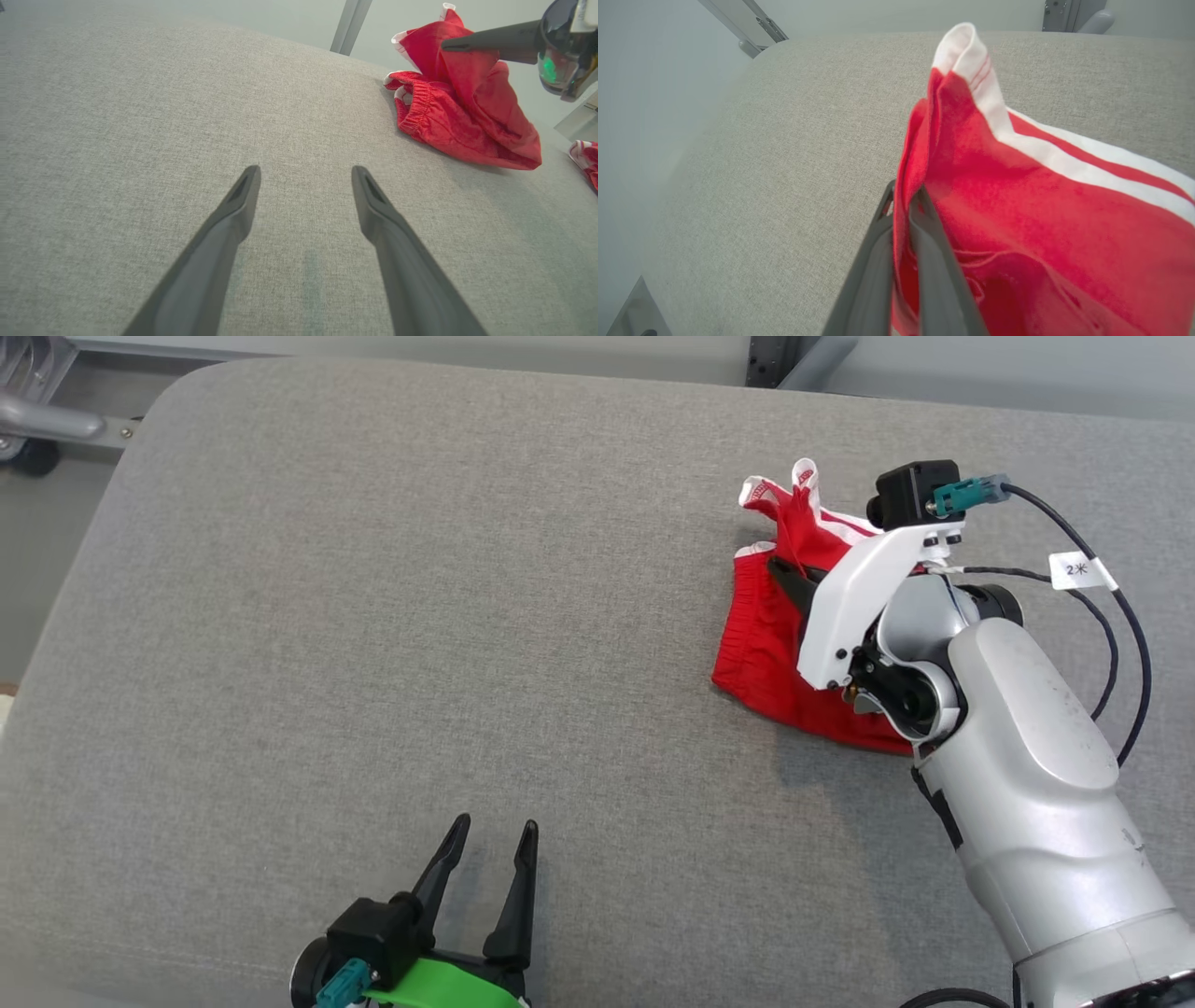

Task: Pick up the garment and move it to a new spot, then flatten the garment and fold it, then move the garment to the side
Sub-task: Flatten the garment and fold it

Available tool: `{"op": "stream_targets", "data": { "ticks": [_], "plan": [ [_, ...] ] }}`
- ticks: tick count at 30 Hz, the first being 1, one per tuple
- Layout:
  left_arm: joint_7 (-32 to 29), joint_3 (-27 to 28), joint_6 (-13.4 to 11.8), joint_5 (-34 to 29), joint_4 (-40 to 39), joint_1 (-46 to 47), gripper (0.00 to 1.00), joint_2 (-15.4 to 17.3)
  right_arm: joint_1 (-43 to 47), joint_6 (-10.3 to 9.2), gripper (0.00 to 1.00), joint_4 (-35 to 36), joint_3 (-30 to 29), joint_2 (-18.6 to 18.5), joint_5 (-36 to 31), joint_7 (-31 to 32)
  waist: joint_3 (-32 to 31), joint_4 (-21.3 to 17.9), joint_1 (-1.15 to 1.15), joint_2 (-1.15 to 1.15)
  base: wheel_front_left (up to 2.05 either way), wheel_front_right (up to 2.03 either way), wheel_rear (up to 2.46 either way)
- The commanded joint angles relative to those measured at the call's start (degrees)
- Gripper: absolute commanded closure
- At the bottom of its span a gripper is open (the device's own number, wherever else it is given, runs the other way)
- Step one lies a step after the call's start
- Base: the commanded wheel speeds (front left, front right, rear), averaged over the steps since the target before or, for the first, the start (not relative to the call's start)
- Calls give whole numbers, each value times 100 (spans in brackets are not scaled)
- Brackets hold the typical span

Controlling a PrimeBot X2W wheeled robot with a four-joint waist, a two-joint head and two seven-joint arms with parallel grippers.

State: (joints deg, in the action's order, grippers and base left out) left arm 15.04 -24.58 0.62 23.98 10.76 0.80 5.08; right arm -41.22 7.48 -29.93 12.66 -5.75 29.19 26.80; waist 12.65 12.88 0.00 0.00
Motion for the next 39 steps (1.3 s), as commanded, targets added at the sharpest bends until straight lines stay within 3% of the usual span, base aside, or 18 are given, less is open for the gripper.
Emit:
{"op": "stream_targets", "data": {
  "ticks": [1, 7, 8, 9, 15, 20, 22, 23, 28, 33, 39],
  "plan": [
    [15, 26, 28, -72, 30, 79, 0, -7, -58, 0, 100, -62, -11, 22, -56, -26, 112, 139, 0, 0, 0, 0, 0],
    [15, 117, 118, -87, 186, 145, 0, -112, -283, 0, 100, -538, 73, 193, -244, -201, 163, 243, 0, 0, 0, 0, 0],
    [15, 131, 131, -90, 199, 152, 0, -125, -298, 0, 67, -558, 131, 218, -222, -259, 161, 243, 0, 0, 0, 0, 0],
    [15, 147, 128, -96, 213, 151, 0, -136, -302, 0, 0, -577, 174, 234, -208, -333, 152, 235, 0, 0, 0, 0, 0],
    [15, 363, 129, -89, 260, -59, 0, -155, -92, -1, 0, 9, 531, 236, 153, -738, -38, 23, 0, 0, 0, 0, 0],
    [15, 571, 121, -113, 172, -246, 0, -157, 398, -4, 0, 1004, 215, -441, 84, -1229, -167, -155, 0, 0, 0, 0, 0],
    [15, 612, 127, -122, 128, -267, 0, -163, 661, -3, 83, 1182, -97, -740, -190, -1510, -133, -183, 0, 0, 0, 0, 0],
    [15, 622, 128, -121, 97, -255, 0, -168, 772, -1, 100, 1221, -237, -891, -391, -1650, -92, -183, 0, 0, 0, 0, 0],
    [15, 539, 188, -92, 69, -171, 0, -194, 1207, -1, 100, 998, -363, -1221, -890, -2248, 106, -113, 0, 0, 0, 0, 0],
    [15, 447, 206, -21, 92, -7, 0, -212, 1056, -1, 100, 310, -142, -1114, -1029, -3042, 357, 73, 0, 0, 0, 0, 0],
    [15, 496, 135, 31, 86, 16, 0, -215, 892, -1, 100, -423, 398, -925, -1080, -3485, 377, 234, 0, 0, 0, 0, 0]
  ]
}}
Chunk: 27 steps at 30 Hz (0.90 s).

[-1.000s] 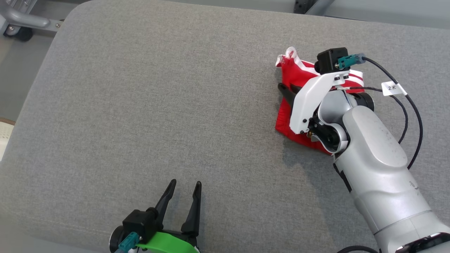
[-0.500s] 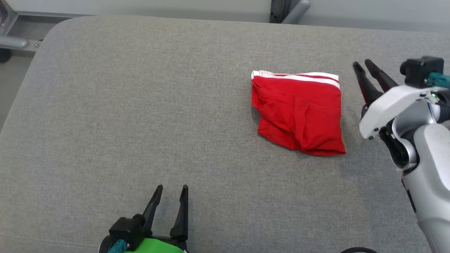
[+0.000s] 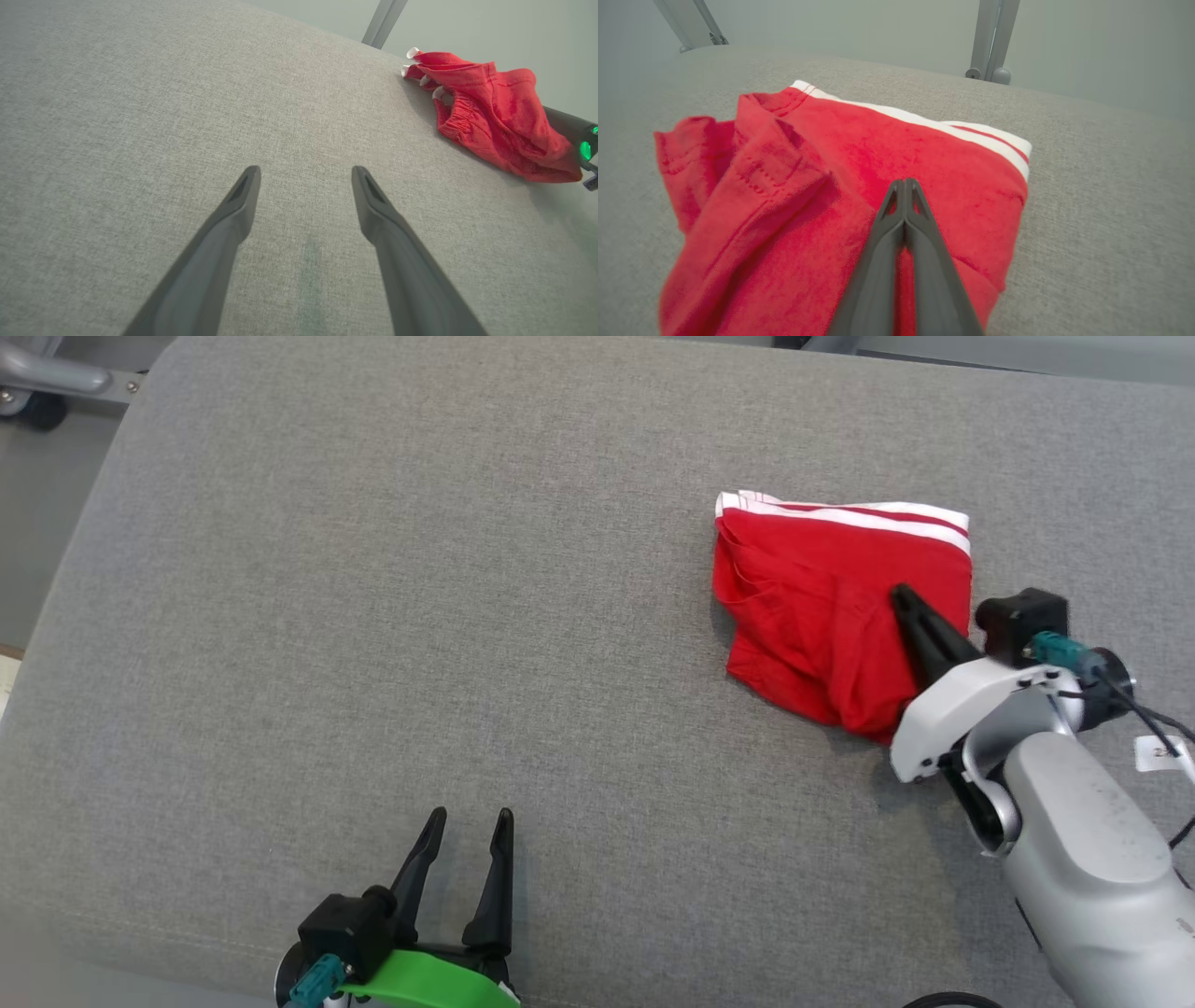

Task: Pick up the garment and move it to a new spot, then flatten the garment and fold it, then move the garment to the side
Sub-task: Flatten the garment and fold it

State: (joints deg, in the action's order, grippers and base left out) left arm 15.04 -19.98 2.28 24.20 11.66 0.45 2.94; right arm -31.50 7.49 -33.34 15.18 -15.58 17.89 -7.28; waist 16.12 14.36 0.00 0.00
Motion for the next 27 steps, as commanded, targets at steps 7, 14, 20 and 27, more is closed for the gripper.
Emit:
{"op": "stream_targets", "data": {
  "ticks": [7, 14, 20, 27],
  "plan": [
    [15, 30, -60, 56, 12, 5, 0, -2, -102, -5, 100, -304, 828, 215, 254, -319, -67, 153, 0, 0, 0, 0, 0],
    [15, -113, -122, 129, -23, -73, 0, -2, -212, -5, 100, -467, 1479, 481, 369, -485, -138, 172, 0, 0, 0, 0, 0],
    [15, -126, -149, 136, 2, -109, 0, -2, -306, -5, 100, -783, 1885, 745, 459, -510, -178, 183, 0, 0, 0, 0, 0],
    [15, 12, -173, 113, -17, -230, 0, -1, -297, -5, 100, -583, 2017, 827, 581, -706, -363, 66, 0, 0, 0, 0, 0]
  ]
}}
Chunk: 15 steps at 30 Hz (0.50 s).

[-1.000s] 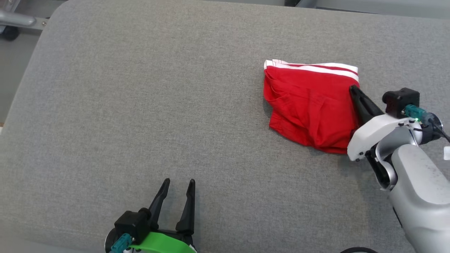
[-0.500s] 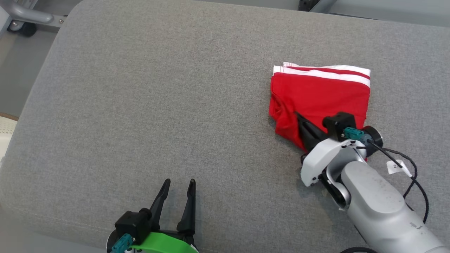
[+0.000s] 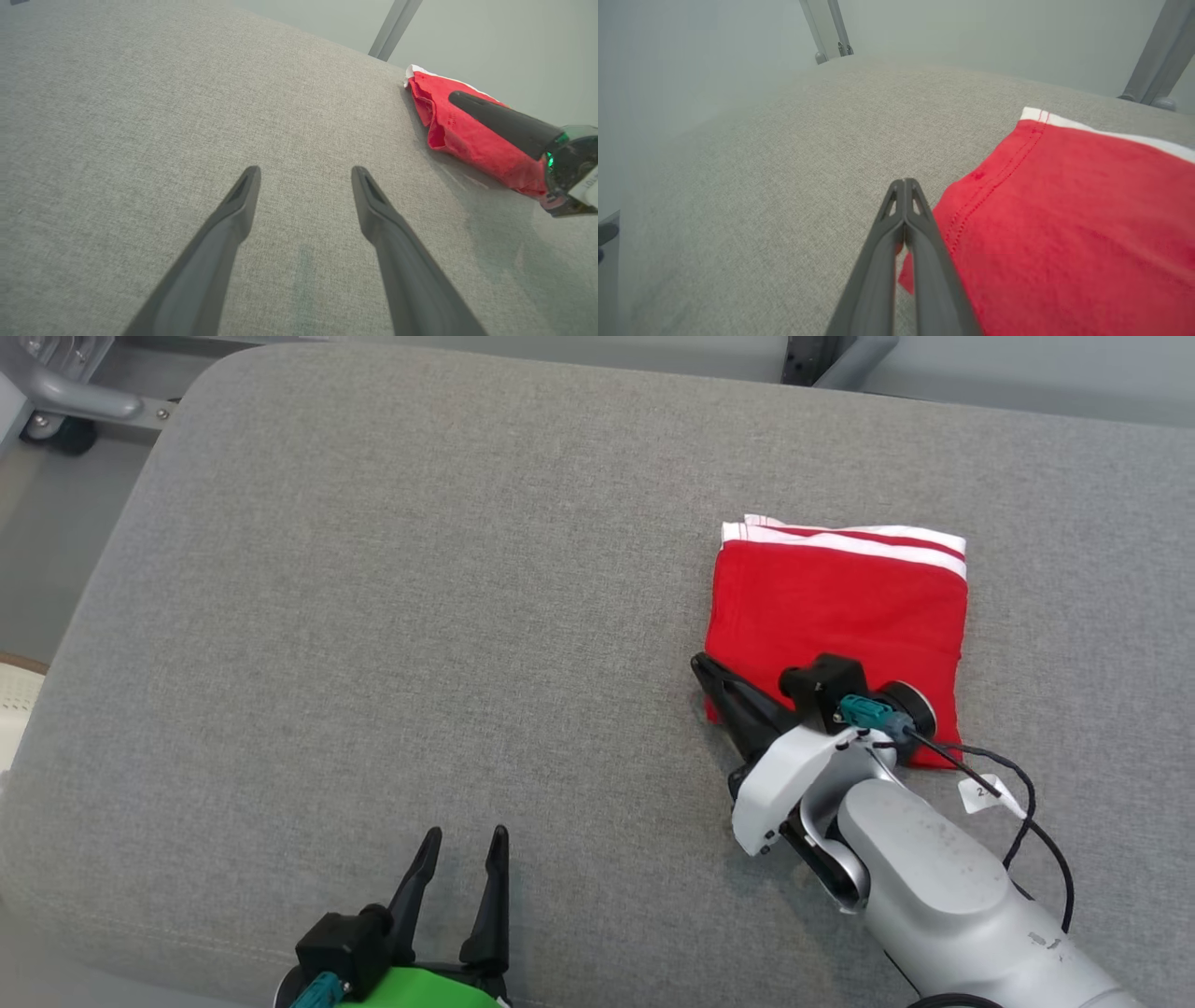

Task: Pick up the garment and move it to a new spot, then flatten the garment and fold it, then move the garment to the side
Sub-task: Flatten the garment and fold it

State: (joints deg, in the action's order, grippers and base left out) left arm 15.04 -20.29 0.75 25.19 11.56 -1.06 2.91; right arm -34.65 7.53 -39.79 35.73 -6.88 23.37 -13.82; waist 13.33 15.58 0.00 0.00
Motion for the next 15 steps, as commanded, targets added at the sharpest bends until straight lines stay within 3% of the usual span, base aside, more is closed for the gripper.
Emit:
{"op": "stream_targets", "data": {
  "ticks": [1, 2, 4, 5, 15],
  "plan": [
    [15, 93, -30, 19, -38, -106, 0, 3, 92, -10, 100, 165, -101, -75, 45, -62, -137, -87, 0, 0, 0, 0, 0],
    [15, 141, -33, 28, -68, -135, 0, 4, 171, -10, 84, 290, -161, -133, 7, -86, -189, -124, 0, 0, 0, 0, 0],
    [15, 237, -44, 24, -113, -221, 0, 4, 361, -10, 25, 563, -365, -255, -98, -104, -297, -215, 0, 0, 0, 0, 0],
    [15, 277, -42, 15, -129, -253, 0, 4, 464, -10, 0, 724, -515, -326, -191, -112, -352, -264, 0, 0, 0, 0, 0],
    [15, 896, 66, -516, -475, -628, 0, 6, 2210, -10, 0, 2354, -2740, -449, -1224, -140, -759, -799, 0, 0, 0, 0, 0]
  ]
}}
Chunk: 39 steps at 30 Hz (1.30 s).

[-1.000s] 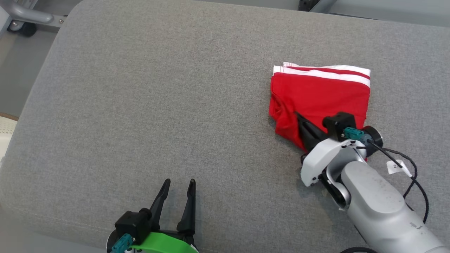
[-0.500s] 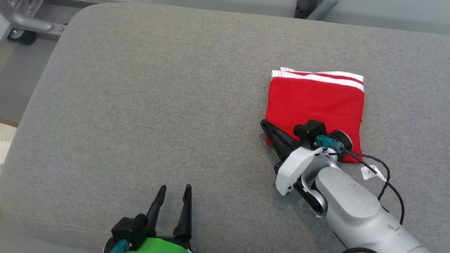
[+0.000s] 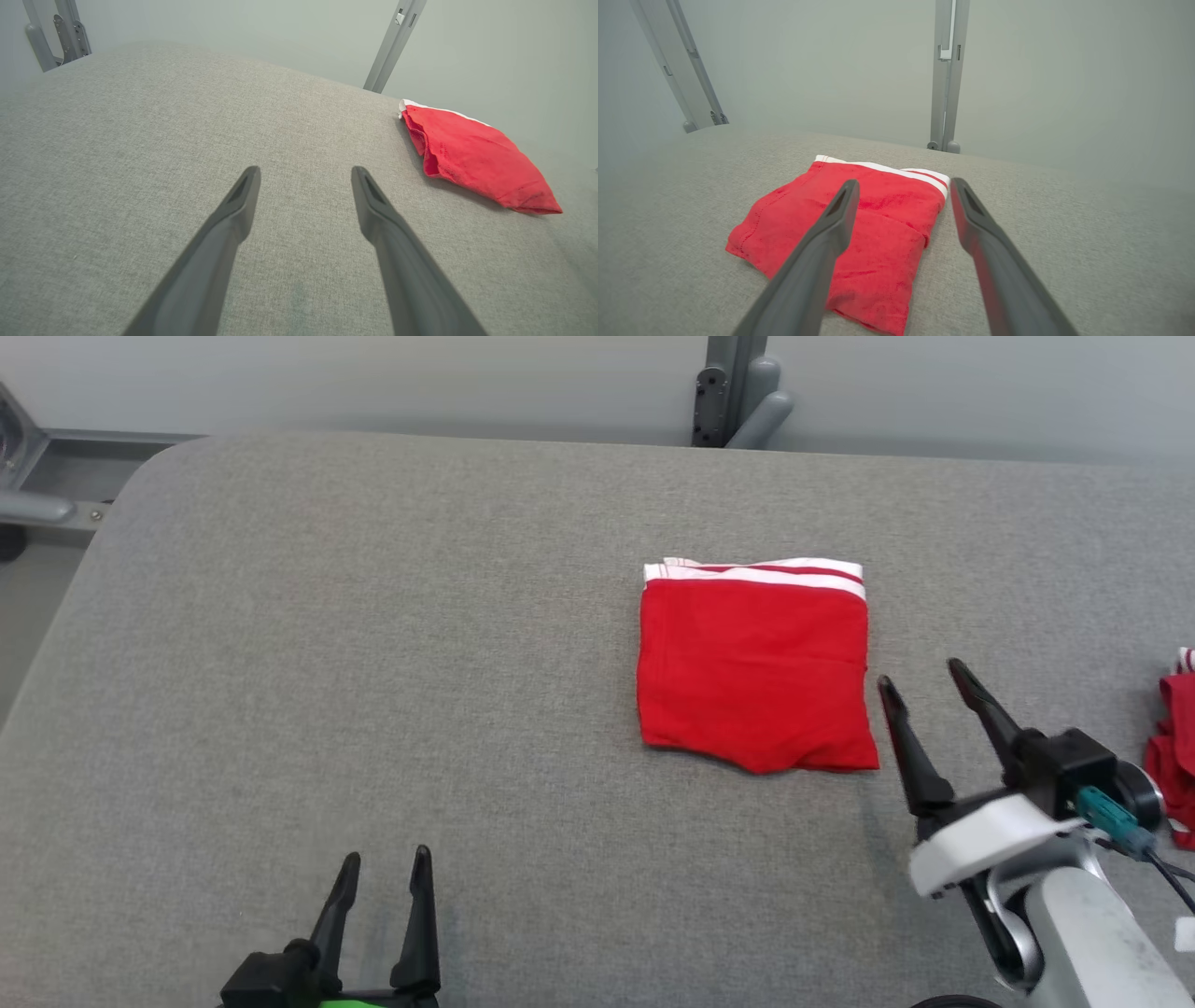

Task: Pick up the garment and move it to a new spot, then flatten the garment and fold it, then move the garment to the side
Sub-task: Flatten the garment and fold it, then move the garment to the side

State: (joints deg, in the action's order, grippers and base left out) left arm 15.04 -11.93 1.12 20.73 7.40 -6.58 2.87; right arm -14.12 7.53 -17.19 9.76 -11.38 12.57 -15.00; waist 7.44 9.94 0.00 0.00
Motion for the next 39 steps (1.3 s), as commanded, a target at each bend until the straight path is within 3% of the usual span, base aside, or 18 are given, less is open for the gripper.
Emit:
{"op": "stream_targets", "data": {
  "ticks": [1, 10, 22, 26, 29, 32, 36, 39],
  "plan": [
    [15, 117, 42, -114, -113, -97, 0, 8, 321, -10, 0, 211, -336, 22, -229, -21, -178, -276, 0, 0, 0, 0, 0],
    [15, 470, 159, -311, -316, -287, 0, 8, 1441, -10, 0, 705, -1191, 331, -664, -19, -343, -619, 0, 0, 0, 0, 0],
    [15, 572, 318, -418, -208, -382, 0, 9, 2088, -10, 0, 832, -1338, 529, -763, -20, -581, -805, 0, 0, 0, 0, 0],
    [15, 528, 328, -393, -210, -296, 0, 9, 1844, -10, 0, 716, -1358, 621, -338, -13, -519, -742, 0, 0, 0, 0, 0],
    [15, 448, 319, -337, -199, -184, 0, 9, 1241, -9, 0, 580, -1150, 616, 158, 479, -347, -672, 0, 0, 0, 0, 0],
    [15, 302, 331, -312, -165, -41, 0, 9, 535, -9, 0, 309, -967, 578, 716, 1434, -115, -548, 0, 0, 0, 0, 0],
    [15, 94, 342, -307, -131, 187, 0, 9, -530, -6, 0, -289, -1145, 621, 1353, 2665, 190, -325, 0, 0, 0, 0, 0],
    [15, -20, 340, -284, -73, 338, 0, 12, -1123, -6, 0, -766, -1190, 598, 1541, 3220, 344, -115, 0, 0, 0, 0, 0]
  ]
}}
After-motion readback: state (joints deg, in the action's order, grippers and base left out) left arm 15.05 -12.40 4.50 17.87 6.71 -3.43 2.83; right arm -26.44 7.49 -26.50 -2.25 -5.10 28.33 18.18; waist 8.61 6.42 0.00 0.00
